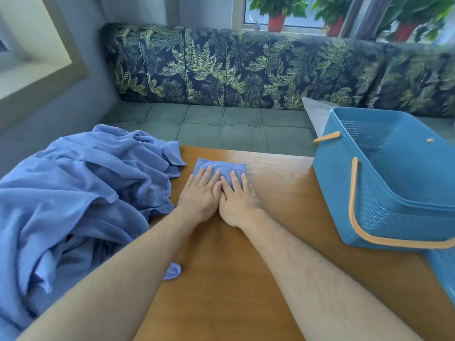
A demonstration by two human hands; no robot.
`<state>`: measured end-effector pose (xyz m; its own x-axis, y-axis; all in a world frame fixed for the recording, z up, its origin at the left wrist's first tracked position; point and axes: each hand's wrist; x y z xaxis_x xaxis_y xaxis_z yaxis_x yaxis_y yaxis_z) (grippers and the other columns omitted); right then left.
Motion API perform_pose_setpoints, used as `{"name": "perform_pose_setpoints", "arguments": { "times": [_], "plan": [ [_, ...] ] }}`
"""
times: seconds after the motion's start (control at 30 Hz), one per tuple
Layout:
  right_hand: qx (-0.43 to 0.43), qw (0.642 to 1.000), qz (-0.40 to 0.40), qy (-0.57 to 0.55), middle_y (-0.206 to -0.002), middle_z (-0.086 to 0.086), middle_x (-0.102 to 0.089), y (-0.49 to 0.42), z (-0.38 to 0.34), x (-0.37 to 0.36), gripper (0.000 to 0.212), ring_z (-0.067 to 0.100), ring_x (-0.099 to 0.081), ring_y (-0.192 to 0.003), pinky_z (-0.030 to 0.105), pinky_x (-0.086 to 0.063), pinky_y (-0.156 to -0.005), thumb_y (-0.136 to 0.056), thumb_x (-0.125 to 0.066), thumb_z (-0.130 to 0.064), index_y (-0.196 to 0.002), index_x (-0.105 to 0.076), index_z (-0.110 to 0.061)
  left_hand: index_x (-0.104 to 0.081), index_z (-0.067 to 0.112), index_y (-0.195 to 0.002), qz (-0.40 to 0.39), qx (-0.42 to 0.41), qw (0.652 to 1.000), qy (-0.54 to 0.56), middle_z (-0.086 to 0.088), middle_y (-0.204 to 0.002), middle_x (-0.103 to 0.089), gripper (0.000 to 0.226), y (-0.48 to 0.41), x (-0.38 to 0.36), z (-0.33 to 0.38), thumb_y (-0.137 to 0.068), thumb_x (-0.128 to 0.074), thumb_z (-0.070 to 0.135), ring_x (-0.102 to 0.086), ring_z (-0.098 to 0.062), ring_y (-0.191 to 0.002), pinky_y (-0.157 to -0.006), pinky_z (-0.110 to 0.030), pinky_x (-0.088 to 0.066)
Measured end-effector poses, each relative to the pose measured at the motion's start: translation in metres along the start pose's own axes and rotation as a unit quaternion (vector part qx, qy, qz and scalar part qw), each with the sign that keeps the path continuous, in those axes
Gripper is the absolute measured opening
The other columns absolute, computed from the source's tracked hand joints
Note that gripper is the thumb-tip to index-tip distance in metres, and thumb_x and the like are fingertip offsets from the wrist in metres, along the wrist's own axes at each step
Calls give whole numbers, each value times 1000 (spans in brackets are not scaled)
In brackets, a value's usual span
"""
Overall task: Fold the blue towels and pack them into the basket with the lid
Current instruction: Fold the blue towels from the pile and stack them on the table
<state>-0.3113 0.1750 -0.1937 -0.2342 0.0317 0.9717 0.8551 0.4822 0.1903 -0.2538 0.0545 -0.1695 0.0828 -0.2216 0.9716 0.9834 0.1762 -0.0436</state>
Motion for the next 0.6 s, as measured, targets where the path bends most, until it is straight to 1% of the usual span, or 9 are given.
{"name": "perform_pose_setpoints", "arguments": {
  "times": [0.03,0.13,0.23,0.27,0.33,0.4,0.43,0.5,0.6],
  "plan": [
    [3,1000,6,4,-170,-5,8,-7,-1,3,94,29,19,-154,51,3,-122,-74,28,-51,-161,-1,-31,-15,24,-160,0,0,1000,1,0,-169,-4,68,-8,0,-2,-100,2,50,1,-18,-155,-124,-41,-1],
    [9,1000,9,15,-170,-2,9,-29,4,3,96,31,19,-154,52,3,-122,-73,31,-50,-162,0,-29,-13,25,-161,-15,8,1000,13,1,-169,-2,55,-26,1,-6,-108,-11,40,4,-16,-155,-124,-41,1],
    [1,1000,-5,15,-170,-1,11,-35,3,7,95,31,20,-153,52,3,-122,-73,31,-51,-161,3,-30,-10,26,-160,-25,16,999,20,2,-168,1,54,-33,2,-4,-108,-11,39,7,-16,-155,-125,-41,3],
    [1,1000,-4,17,-169,-2,12,-30,0,15,90,31,21,-153,52,3,-123,-77,28,-51,-161,4,-31,-9,26,-160,-32,20,999,20,1,-168,2,54,-34,4,-3,-108,-10,39,7,-16,-155,-125,-41,4],
    [2,1000,-25,6,-168,-5,14,-12,-5,40,68,30,18,-154,48,4,-125,-96,10,-49,-161,3,-31,-6,25,-161,-65,25,998,10,0,-168,5,55,-32,12,-1,-108,-9,39,9,-17,-154,-124,-42,5],
    [6,999,-28,-15,-169,-3,10,5,-6,62,58,28,11,-155,45,3,-125,-105,-10,-44,-162,-3,-31,-8,26,-161,-84,28,996,11,-3,-168,6,55,-27,25,3,-108,-10,39,8,-20,-155,-124,-43,5],
    [14,1000,-11,-20,-170,-2,6,13,-8,71,57,27,7,-156,45,0,-126,-106,-15,-43,-162,-8,-30,-12,26,-161,-72,30,997,18,-4,-168,5,55,-23,33,5,-108,-13,39,6,-21,-155,-124,-44,4],
    [36,998,43,-28,-170,-3,-4,28,-20,84,55,27,-2,-156,45,-6,-125,-107,-22,-41,-160,-17,-29,-22,26,-159,-7,35,999,27,-4,-169,0,53,-12,52,5,-107,-17,38,0,-23,-155,-124,-45,0],
    [75,990,108,-41,-168,-5,-14,46,-52,102,54,26,-10,-154,44,-12,-124,-107,-25,-38,-160,-21,-27,-33,22,-155,76,36,996,2,-4,-168,-10,52,10,89,-5,-107,-19,36,-8,-25,-154,-123,-48,-7]
  ]
}}
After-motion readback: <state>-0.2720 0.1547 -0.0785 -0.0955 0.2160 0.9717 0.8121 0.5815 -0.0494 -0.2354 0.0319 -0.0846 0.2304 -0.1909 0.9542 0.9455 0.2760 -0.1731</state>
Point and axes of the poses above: each hand's wrist, its own y-axis away from the middle knuckle, its own x-axis out of the back of the hand, z = x × y
